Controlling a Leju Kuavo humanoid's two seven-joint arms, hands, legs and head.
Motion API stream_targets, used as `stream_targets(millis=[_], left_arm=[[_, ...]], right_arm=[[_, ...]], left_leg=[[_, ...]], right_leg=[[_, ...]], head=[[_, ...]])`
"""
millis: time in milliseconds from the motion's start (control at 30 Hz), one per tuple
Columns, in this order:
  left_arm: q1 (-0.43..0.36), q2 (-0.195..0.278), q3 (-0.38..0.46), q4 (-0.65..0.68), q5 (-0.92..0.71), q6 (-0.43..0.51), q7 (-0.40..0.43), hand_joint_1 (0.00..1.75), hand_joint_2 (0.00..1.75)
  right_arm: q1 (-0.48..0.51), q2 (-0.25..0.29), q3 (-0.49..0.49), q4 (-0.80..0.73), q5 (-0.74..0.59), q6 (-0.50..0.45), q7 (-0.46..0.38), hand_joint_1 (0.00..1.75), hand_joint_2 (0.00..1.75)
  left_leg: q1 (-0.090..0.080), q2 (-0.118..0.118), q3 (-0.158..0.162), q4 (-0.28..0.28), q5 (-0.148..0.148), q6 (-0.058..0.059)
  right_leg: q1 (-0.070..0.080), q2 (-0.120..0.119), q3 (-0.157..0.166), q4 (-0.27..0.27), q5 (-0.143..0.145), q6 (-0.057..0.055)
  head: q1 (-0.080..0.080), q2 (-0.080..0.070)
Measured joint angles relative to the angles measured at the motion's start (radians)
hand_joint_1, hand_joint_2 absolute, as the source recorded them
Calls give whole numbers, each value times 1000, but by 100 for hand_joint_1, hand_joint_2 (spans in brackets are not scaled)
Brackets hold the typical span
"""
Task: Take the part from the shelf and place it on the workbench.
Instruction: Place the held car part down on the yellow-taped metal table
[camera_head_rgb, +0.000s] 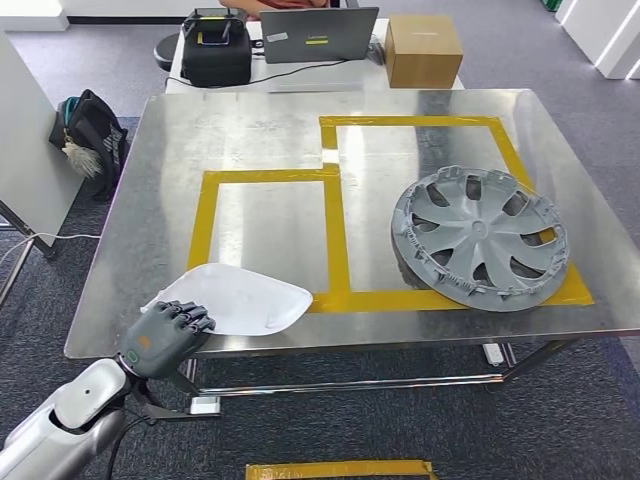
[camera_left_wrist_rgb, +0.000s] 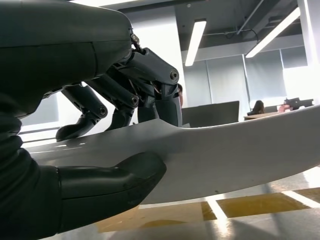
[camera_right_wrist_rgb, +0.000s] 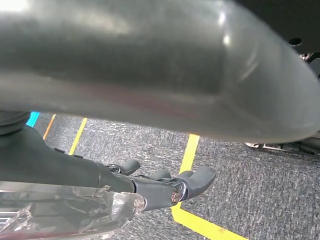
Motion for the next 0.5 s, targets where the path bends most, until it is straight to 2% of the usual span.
stream_targets(millis=[333, 467, 500], left_arm=[[-61, -29, -25, 35, 3, -3, 20, 175, 175], [-99, -36, -40, 73, -40, -33, 69, 175, 175], [-111, -39, -43, 90, -54, -40, 84, 131, 175]], right_arm=[[-1, -7, 0, 0, 22, 6, -4, 0, 0], [-3, -10, 0, 0, 38, 5, -4, 0, 0], [-4, -11, 0, 0, 43, 5, -4, 0, 0]], left_leg=[[0, 0, 0, 0, 0, 0], [0, 0, 0, 0, 0, 0], [0, 0, 0, 0, 0, 0]], right_leg=[[0, 0, 0, 0, 0, 0], [0, 0, 0, 0, 0, 0], [0, 0, 0, 0, 0, 1]], head=[[0, 0], [0, 0], [0, 0]])
